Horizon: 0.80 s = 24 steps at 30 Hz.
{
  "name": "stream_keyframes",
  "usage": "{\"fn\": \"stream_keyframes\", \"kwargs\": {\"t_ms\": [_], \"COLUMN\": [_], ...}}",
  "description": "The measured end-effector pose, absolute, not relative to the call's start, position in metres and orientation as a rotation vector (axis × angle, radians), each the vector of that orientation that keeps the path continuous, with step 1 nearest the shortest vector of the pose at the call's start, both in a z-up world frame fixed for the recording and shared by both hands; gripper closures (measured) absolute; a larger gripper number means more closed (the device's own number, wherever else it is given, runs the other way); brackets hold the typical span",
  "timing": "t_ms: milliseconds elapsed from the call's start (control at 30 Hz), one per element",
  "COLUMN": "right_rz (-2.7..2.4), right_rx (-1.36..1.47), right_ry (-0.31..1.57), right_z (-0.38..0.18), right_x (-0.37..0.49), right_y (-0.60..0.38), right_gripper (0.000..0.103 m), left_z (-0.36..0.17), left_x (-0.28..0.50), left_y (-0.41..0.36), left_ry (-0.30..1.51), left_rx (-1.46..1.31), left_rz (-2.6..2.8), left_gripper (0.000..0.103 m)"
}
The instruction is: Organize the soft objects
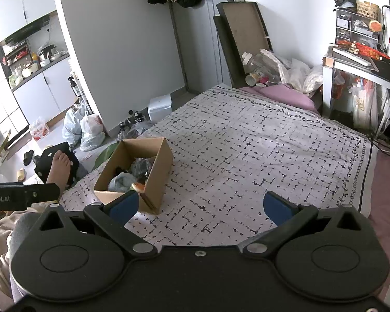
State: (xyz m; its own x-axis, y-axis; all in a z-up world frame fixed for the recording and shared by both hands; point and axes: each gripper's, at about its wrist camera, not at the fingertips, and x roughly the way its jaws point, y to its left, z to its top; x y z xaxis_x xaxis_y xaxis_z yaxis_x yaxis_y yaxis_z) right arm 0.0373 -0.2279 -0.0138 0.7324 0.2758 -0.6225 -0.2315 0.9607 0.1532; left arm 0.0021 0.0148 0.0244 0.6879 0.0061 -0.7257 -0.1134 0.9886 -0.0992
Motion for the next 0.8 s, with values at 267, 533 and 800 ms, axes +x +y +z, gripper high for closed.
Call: {"fn": "stream_keyframes", "kwargs": {"t_ms": [267, 533, 800], "right_rz": [0.280, 0.279, 0.277], "right_rx": [0.060, 0.060, 0.061], "right_ry": [0.694, 0.701, 0.701], "right_z": [-0.0137, -0.0143, -0.0156], "right_x": [0.0364, 0.0367, 0.0366], "right_y": [-0.2280, -0.2279, -0.2282], "right_gripper": [0.000, 0.000, 0.000], "left_z": [0.0229, 0.0188, 0.0193], "left_x": [0.0024, 0.0006, 0.0002], "left_y": [0.0137, 0.0155, 0.0156], "left_ry": [0.815, 0.821, 0.819], "left_rx": [-0.140, -0.141, -0.132], "left_rz": [0.070, 0.077, 0.082], "left_gripper": [0.000, 0.000, 0.000]}}
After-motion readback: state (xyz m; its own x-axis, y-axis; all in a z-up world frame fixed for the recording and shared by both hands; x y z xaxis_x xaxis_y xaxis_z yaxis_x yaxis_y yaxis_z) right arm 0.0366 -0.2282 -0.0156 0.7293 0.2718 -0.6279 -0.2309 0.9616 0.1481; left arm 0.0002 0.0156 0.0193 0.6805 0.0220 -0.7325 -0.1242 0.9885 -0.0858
